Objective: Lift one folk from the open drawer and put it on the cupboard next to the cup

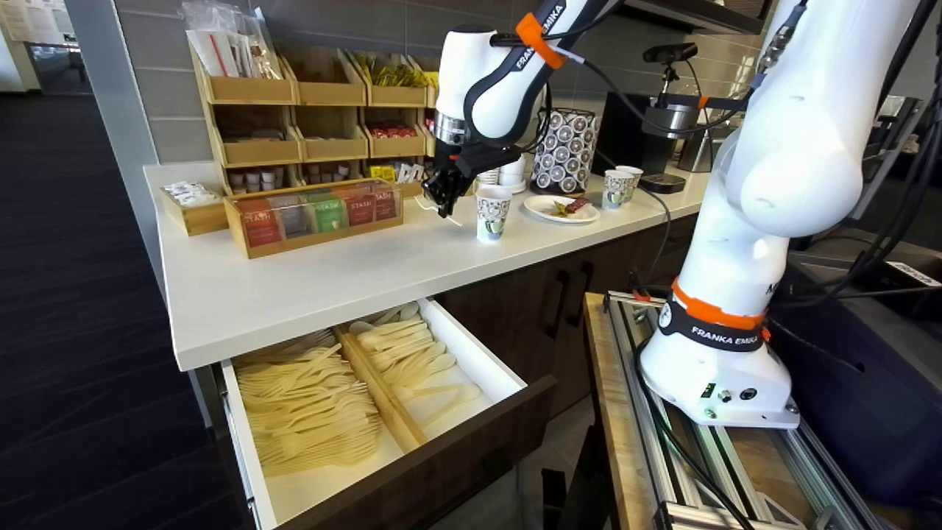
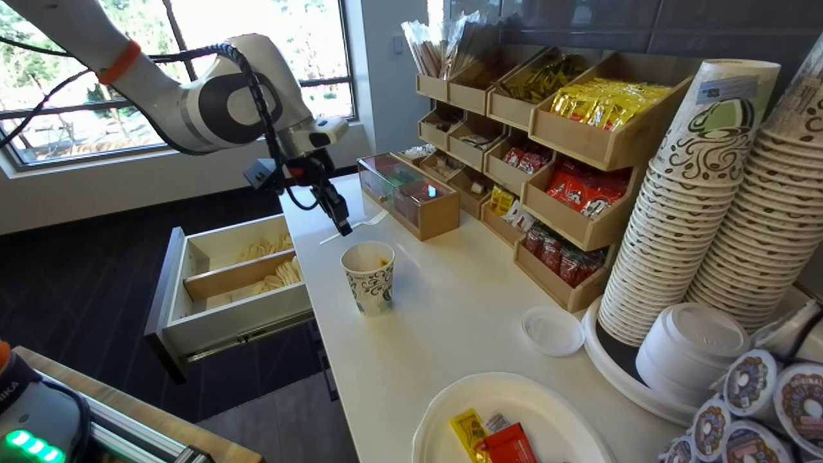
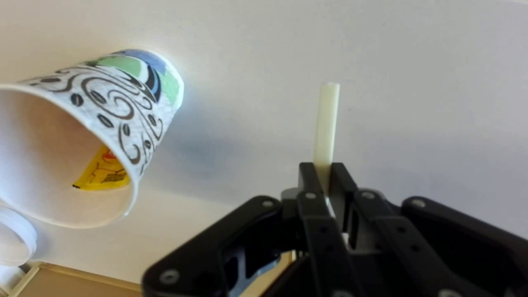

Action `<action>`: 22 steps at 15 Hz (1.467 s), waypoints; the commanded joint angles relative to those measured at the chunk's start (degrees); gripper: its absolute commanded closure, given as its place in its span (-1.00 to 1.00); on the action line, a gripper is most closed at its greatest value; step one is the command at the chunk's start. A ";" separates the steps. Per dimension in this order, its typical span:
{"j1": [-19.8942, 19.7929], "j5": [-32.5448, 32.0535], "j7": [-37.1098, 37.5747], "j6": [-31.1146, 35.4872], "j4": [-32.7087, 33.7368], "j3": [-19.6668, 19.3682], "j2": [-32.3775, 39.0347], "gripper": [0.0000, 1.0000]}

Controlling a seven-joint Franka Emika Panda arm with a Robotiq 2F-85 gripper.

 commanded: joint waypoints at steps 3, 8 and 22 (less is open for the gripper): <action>-0.78 7.28 -5.70 -2.74 3.60 -1.42 1.26 0.94; -3.69 12.53 -12.98 -7.25 9.96 -5.03 4.45 0.94; -8.62 20.81 -21.04 -14.63 22.24 -8.11 16.04 0.94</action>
